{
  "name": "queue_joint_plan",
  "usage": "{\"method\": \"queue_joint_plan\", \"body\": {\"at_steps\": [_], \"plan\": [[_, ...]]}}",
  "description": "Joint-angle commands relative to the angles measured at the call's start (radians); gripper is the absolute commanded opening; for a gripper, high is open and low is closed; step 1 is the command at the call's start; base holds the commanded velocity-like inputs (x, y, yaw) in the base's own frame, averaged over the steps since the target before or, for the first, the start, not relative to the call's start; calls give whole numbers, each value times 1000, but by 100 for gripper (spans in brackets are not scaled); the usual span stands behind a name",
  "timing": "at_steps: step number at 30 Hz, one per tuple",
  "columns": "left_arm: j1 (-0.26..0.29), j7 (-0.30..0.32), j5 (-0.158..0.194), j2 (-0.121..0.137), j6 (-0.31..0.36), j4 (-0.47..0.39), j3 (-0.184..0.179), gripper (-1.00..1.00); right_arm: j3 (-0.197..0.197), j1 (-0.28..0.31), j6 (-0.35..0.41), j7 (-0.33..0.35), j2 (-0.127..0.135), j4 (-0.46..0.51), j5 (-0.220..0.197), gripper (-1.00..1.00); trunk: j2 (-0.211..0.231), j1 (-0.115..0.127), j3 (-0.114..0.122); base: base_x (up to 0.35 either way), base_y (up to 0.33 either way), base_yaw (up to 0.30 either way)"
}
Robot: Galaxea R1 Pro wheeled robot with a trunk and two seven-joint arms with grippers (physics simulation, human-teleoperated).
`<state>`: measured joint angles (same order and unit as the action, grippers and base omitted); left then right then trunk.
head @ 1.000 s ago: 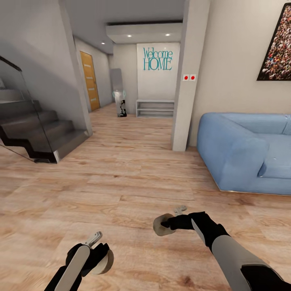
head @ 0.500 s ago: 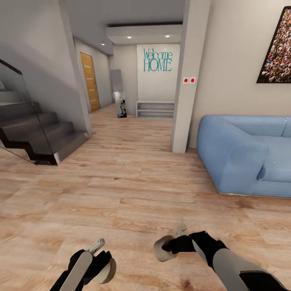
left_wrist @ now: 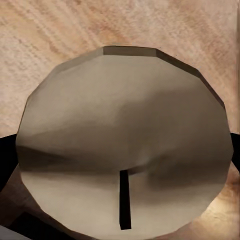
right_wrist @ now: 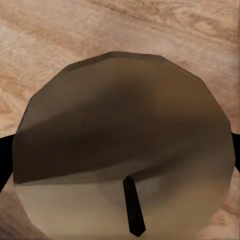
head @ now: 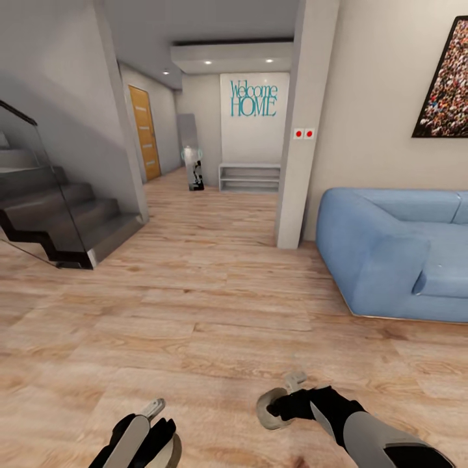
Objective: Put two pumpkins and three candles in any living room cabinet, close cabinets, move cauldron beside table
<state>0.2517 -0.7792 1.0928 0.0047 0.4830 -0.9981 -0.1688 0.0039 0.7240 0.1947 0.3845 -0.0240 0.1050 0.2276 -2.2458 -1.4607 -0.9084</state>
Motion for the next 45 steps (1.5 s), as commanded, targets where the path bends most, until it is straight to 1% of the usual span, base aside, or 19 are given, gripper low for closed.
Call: {"method": "queue_joint_plan", "body": {"at_steps": [1,4,7,10,13,14,16,17,19,20,23,25,26,28,29,31,33,38,45], "plan": [[0,0,-1,0,-3,0,0,-100,2,-2,-17,-1,0,-1,-4,-100,7,4,3,0,0,0],[0,0,-1,0,-9,1,0,-100,3,-5,-54,-2,-1,-1,-11,-100,28,15,13,0,0,0],[0,0,-1,0,-10,3,0,-100,2,-6,-59,-2,-1,-1,-13,-100,49,27,22,0,0,0],[0,0,1,-1,-12,69,0,-100,3,-12,-63,-12,-1,-21,0,-100,70,38,31,0,0,0],[0,18,1,-1,-14,88,1,-100,3,-27,-96,-20,0,-34,0,-100,91,50,41,0,0,0],[1,23,-1,-1,-14,91,0,-100,3,-32,-126,-43,2,-35,-4,-100,98,54,44,0,0,0],[1,26,-2,-1,-15,92,0,-100,2,-34,-142,-87,4,-38,-6,-100,112,61,50,0,0,0],[1,27,-3,-1,-15,93,0,-100,3,-35,-149,-127,2,-54,-5,-100,119,65,53,0,0,0],[1,27,-5,0,-16,94,0,-100,3,-35,-153,-149,0,-89,-3,-100,133,73,60,0,0,0],[1,27,-17,1,-25,94,0,-100,3,-36,-154,-158,0,-107,-4,-100,140,77,63,0,0,0],[1,28,-49,1,-57,114,0,-100,2,-55,-155,-165,-1,-117,-9,-100,161,88,72,0,0,0],[1,28,-61,0,-70,149,0,-100,2,-62,-155,-167,0,-119,-12,-100,175,96,78,0,0,0],[1,28,-70,-6,-81,187,-6,-100,1,-79,-157,-168,7,-121,-14,-100,182,100,82,0,0,0],[1,28,-73,-6,-82,193,-26,-100,1,-99,-168,-168,8,-121,-14,-100,196,107,88,0,0,0],[1,28,-74,-4,-82,195,-35,-100,0,-116,-199,-168,9,-122,-14,-100,203,111,91,0,0,0],[0,29,-74,-1,-83,218,-39,-100,0,-138,-242,-168,10,-122,-14,-100,217,119,97,0,0,0],[0,31,-73,-1,-84,268,-40,-100,0,-152,-265,-168,11,-123,-11,-100,231,127,103,0,0,0],[0,65,-74,0,-105,309,-41,-100,1,-192,-277,-168,13,-124,-7,-100,266,146,119,0,0,0],[1,69,-74,1,-109,312,-42,-100,2,-201,-278,-168,32,-123,-7,-100,315,173,141,0,0,0]]}}
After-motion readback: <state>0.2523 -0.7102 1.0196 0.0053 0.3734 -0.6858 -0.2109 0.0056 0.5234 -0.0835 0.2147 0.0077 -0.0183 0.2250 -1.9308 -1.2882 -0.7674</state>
